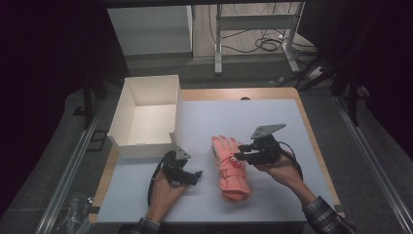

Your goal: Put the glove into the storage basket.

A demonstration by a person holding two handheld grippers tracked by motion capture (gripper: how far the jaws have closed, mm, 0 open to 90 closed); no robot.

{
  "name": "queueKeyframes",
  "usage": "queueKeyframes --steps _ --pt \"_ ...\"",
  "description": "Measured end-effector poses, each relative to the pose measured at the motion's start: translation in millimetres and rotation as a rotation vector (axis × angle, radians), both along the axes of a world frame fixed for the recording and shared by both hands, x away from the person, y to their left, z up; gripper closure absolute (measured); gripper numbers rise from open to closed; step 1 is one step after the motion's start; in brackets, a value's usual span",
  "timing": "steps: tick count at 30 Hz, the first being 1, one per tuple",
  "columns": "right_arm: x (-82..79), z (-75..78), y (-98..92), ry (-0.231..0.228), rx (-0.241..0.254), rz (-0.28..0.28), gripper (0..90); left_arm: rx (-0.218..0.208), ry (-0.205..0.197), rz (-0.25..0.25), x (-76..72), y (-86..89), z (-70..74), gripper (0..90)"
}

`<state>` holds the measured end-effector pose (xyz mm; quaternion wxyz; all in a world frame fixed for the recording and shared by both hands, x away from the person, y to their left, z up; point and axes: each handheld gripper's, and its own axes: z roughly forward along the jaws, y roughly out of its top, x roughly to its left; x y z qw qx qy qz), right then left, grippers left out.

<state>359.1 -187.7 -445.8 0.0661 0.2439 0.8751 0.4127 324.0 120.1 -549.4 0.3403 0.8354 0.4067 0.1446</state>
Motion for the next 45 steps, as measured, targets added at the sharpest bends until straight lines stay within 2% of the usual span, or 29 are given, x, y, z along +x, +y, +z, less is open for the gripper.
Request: queueKeyframes --steps 5,9,11,15,17,22,26,27,32,37,45 --pt "-1.6 -5.4 -20.9 0.002 0.0 -0.047 62.2 0.002 -0.001 -0.002 0.3 0.2 0.1 0.5" --pt "-5.6 -18.3 -35.5 0.021 0.0 -0.071 67.8 -0.002 -0.001 -0.001 -0.1 0.4 0.4 0.8" --pt "-8.3 -25.3 -41.0 0.032 0.002 -0.074 71.5 -0.009 -0.009 -0.003 -1.3 0.1 0.7 2.1" --pt "-18.3 -44.2 -49.9 0.068 0.008 -0.067 77.1 0.001 0.003 -0.012 -5.5 3.4 2.6 4.2" --pt "-23.2 -51.7 -51.7 0.081 0.011 -0.057 78.6 0.007 0.009 0.003 -9.3 6.1 4.7 4.1" --pt "-36.3 -66.1 -48.4 0.1 0.006 -0.02 79.9 0.012 0.013 0.024 -20.4 19.9 8.8 4.1" --pt "-43.5 -72.7 -40.9 0.099 -0.002 0.007 79.9 0.022 0.027 0.037 -27.1 29.6 3.1 3.9" --pt "-44.4 -73.8 -38.5 0.096 -0.006 0.009 79.8 0.001 0.029 0.04 -28.3 32.2 2.1 3.5" --pt "-43.9 -75.9 -33.2 0.115 0.015 0.017 79.8 -0.017 0.004 0.031 -32.6 36.7 -1.4 2.9" --pt "-43.4 -78.9 -25.4 0.127 0.031 0.025 79.3 -0.016 0.006 0.025 -33.3 38.9 -1.4 2.9" --pt "-40.7 -81.5 -5.7 0.123 0.037 0.027 78.2 -0.013 0.007 0.001 -34.1 44.0 -1.7 2.9"
